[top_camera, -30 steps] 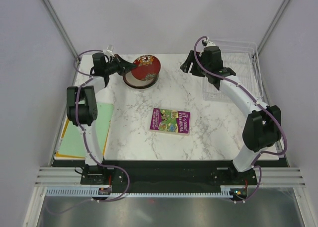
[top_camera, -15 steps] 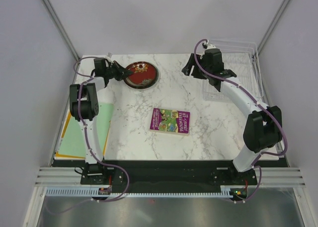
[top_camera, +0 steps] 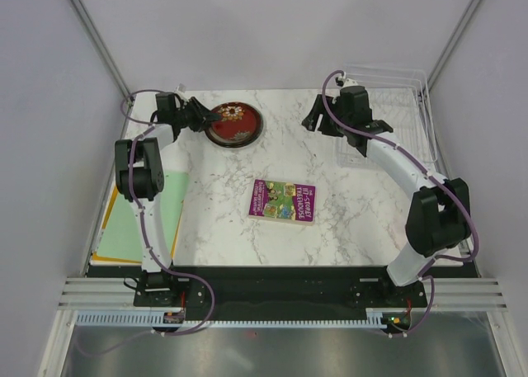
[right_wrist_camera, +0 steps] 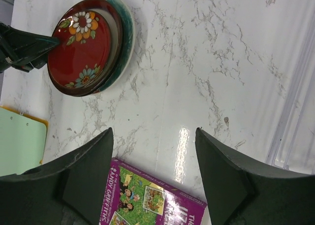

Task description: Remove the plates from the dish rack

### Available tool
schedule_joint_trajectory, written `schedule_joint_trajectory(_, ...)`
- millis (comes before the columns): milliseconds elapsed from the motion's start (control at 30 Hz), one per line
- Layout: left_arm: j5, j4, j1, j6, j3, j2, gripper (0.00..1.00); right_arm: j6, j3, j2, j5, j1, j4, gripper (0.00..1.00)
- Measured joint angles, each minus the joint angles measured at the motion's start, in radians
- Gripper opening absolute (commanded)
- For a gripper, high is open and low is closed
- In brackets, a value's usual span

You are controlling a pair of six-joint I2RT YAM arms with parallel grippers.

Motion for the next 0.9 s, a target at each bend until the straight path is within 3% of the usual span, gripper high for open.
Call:
schedule_joint_trajectory(67, -0.002, -0.009, -0.002, 0.007, 0.009, -0.003, 0.51, 0.000, -0.006, -0.007, -0.002, 0.000, 0.002, 0.75)
schedule_joint_trajectory(200, -0.006, -0.029, -0.005, 0.027, 0.014, -0.019, 0.75, 0.003, -0.020, -0.027, -0.007, 0.000, 0.003, 0.75)
schedule_joint_trajectory(233, -0.009, -0.040, -0.006, 0.037, 0.014, -0.029, 0.76, 0.004, -0.024, -0.034, -0.008, 0.000, 0.003, 0.75)
schedule_joint_trajectory(267, -0.014, -0.051, -0.007, 0.045, 0.015, -0.038, 0.92, 0.004, -0.029, -0.040, -0.008, 0.000, 0.003, 0.75)
schedule_joint_trajectory(300, -0.027, -0.069, -0.008, 0.058, 0.016, -0.048, 0.99, 0.005, -0.033, -0.047, -0.007, 0.000, 0.004, 0.76)
schedule_joint_trajectory(400, -0.064, -0.107, -0.010, 0.100, 0.016, -0.081, 1.00, 0.005, -0.050, -0.068, -0.006, 0.000, 0.006, 0.82)
schedule_joint_trajectory(633, -0.249, -0.238, -0.055, 0.230, -0.002, -0.165, 1.00, 0.006, -0.081, -0.121, -0.004, -0.001, 0.007, 0.87)
schedule_joint_trajectory(700, -0.291, -0.263, -0.075, 0.258, -0.030, -0.200, 1.00, 0.006, -0.091, -0.139, -0.001, -0.001, 0.007, 0.98)
schedule_joint_trajectory(900, -0.407, -0.341, -0.155, 0.342, -0.172, -0.399, 1.00, -0.061, -0.148, -0.233, 0.118, 0.000, -0.027, 0.98)
